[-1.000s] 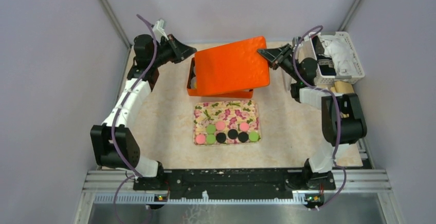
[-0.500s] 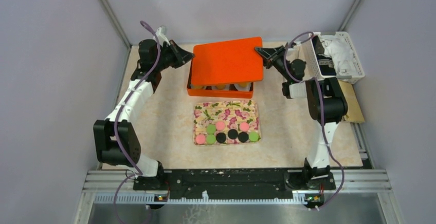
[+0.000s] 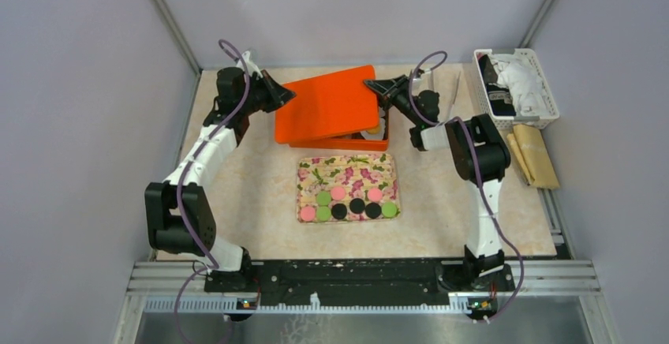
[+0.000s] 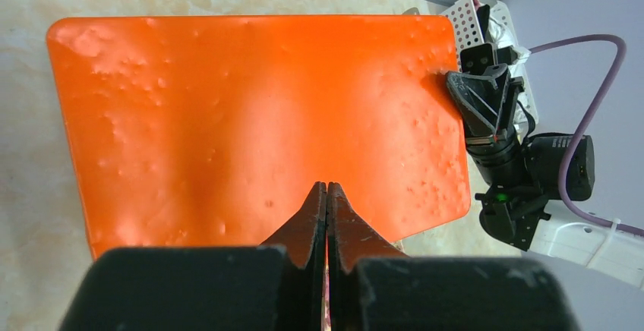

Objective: Pack the cookies

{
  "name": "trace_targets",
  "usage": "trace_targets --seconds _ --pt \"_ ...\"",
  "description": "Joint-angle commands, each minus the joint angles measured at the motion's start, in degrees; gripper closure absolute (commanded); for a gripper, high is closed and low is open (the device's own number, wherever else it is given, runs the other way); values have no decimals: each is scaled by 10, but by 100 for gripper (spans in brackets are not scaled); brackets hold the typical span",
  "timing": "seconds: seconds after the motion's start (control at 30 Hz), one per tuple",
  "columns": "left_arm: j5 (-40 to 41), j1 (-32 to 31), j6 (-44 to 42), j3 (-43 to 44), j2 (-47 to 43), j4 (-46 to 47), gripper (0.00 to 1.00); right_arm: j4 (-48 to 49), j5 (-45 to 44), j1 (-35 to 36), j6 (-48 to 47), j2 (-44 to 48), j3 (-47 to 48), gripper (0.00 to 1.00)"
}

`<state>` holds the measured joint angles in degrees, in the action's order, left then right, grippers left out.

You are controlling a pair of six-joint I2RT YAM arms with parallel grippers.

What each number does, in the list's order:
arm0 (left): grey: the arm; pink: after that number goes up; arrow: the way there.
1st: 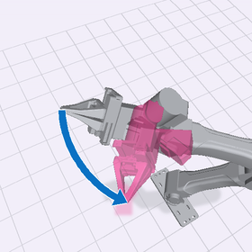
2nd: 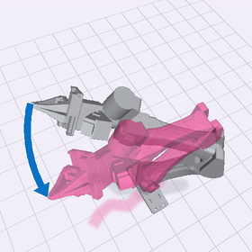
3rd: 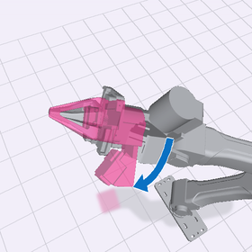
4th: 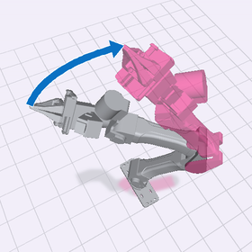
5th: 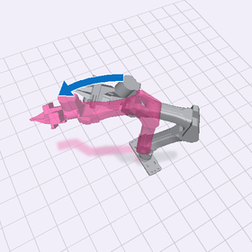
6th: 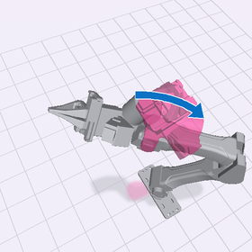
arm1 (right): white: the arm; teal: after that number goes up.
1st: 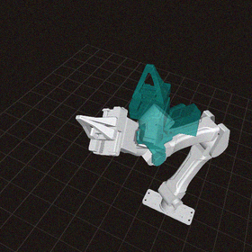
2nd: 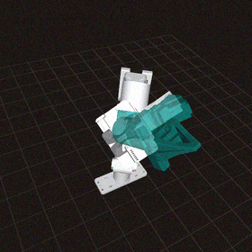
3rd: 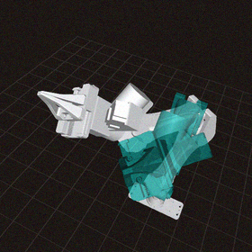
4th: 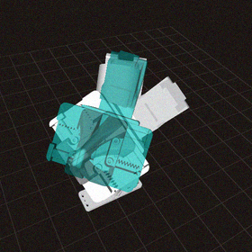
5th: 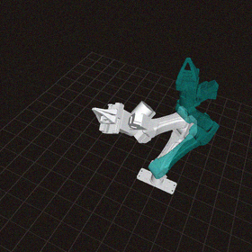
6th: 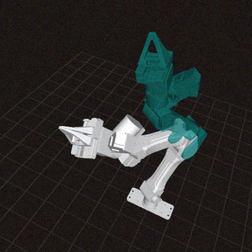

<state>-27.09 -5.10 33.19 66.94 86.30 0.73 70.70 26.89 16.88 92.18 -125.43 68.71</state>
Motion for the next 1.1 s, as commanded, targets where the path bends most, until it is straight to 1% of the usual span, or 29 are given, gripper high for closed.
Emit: trace_targets --seconds 0.0,0.27,0.47,0.77,0.93,1.07 --pt "10 2 -19 -4 3 14 100 17 -32 -4 -8 -3 13 100" --pt "4 2 -24 -22 16 35 100 -7 -37 -8 -14 -35 38 100" --pt "-4 1 -21 -41 18 69 100 -10 -42 -25 -13 -45 32 100" --pt "-8 -11 -16 -68 44 100 100 -15 -7 -54 -16 -48 19 100" --pt "-7 -25 -21 -76 65 114 100 -40 22 -60 -29 -53 27 100" --pt "-10 -38 -21 -83 90 132 100 -38 31 -62 -34 -57 20 100"
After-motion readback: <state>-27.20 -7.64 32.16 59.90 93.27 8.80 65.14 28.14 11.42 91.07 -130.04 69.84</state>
